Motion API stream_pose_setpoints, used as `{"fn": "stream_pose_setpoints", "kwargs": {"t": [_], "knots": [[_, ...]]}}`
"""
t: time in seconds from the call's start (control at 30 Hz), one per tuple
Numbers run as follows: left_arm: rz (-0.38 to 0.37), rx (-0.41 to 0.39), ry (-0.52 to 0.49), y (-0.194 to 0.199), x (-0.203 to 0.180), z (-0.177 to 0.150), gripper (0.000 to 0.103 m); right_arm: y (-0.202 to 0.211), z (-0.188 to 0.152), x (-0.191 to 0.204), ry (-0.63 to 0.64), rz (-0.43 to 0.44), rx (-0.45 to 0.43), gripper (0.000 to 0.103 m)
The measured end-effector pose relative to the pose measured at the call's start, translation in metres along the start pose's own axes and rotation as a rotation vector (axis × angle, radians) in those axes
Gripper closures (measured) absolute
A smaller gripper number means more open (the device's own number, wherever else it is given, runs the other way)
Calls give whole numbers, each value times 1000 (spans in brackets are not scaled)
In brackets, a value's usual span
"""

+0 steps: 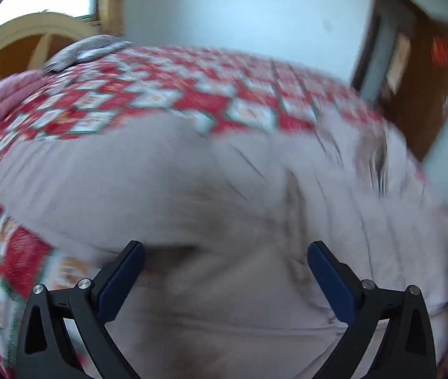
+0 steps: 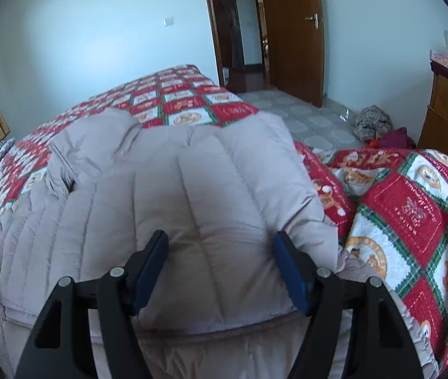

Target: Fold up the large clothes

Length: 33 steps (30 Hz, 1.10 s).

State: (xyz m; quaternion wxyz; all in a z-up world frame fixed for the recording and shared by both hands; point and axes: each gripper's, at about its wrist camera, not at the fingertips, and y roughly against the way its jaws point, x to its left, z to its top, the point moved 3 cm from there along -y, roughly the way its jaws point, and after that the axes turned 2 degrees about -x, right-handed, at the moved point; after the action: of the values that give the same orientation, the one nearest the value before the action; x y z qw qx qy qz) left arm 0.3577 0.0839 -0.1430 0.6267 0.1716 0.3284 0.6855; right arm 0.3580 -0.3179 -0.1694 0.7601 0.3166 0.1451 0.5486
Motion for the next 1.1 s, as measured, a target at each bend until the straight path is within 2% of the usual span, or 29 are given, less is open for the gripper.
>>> {"fn": "stream_pose_setpoints", "kwargs": {"t": [0.07,0.17,0.23,0.3,0.37,0.43,0.5,0.6,0.67,0.7,0.77,0.83,0.9,1.0,1.1], "knots": [[30,-49,96,14,41,13,1,0,-1,0,4,-4,4,30],[169,-93,283,24,132,29,1,5,-5,3,11,-9,2,30],[246,-95,410,23,195,34,1,4,-5,4,18,-16,4,30],[289,-112,514,23,243,34,1,3,-6,5,27,-24,6,29],[313,-118,577,19,274,34,1,2,-7,6,34,-31,10,29],[334,-110,597,8,293,37,1,1,-7,7,39,-35,13,28],[340,-86,607,-4,305,37,2,1,-8,7,42,-39,15,28],[335,-44,685,-16,313,26,15,0,-8,7,46,-42,20,27],[351,-87,674,-16,309,27,15,-1,-8,8,48,-44,24,27],[349,-88,657,-18,305,29,19,-2,-8,8,50,-45,27,27],[335,-78,616,-25,298,33,40,-3,-9,8,51,-46,30,26],[356,-81,605,-32,304,36,81,-4,-9,8,53,-48,32,26],[279,-86,632,-37,308,37,92,-4,-9,8,54,-47,32,26],[254,-98,580,-30,299,44,96,-5,-10,8,52,-46,34,25],[221,-170,486,-7,271,59,97,-5,-10,8,49,-44,35,25]]}}
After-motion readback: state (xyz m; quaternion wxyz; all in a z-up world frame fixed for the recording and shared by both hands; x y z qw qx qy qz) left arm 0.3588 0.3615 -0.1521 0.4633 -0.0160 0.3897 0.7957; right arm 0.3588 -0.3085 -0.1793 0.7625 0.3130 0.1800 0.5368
